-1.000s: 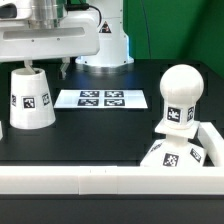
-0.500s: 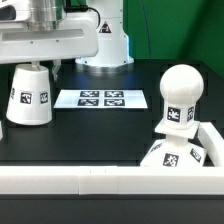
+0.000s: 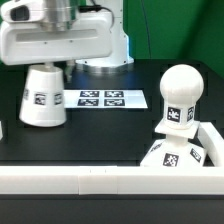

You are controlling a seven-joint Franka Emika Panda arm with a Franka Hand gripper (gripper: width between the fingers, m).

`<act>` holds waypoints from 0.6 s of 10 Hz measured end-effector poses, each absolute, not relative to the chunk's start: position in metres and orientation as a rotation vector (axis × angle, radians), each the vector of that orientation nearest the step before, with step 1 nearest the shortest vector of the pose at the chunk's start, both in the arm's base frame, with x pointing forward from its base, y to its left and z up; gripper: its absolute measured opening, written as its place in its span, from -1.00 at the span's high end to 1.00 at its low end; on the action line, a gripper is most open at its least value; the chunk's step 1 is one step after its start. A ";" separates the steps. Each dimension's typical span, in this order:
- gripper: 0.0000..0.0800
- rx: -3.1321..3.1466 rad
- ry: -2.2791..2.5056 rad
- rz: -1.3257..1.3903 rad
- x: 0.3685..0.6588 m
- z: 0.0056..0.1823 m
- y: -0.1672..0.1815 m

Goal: Assemble lamp

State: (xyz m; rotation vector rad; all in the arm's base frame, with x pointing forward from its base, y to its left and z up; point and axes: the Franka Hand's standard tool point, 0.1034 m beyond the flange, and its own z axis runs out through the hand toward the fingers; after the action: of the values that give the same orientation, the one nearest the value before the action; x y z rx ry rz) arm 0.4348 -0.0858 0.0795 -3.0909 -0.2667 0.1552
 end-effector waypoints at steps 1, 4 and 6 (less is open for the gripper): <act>0.89 -3.061 -0.190 0.176 0.451 0.092 -0.063; 0.89 -2.982 -0.006 0.162 0.507 0.137 -0.029; 0.89 -2.871 0.102 0.150 0.541 0.176 -0.016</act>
Offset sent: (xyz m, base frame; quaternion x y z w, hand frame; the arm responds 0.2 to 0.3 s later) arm 0.0650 0.0411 0.0536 0.0990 0.0019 0.1197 0.9879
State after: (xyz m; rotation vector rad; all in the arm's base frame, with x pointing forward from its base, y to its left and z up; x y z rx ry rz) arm 0.5412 -0.0155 0.1756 -2.8714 0.1021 0.1499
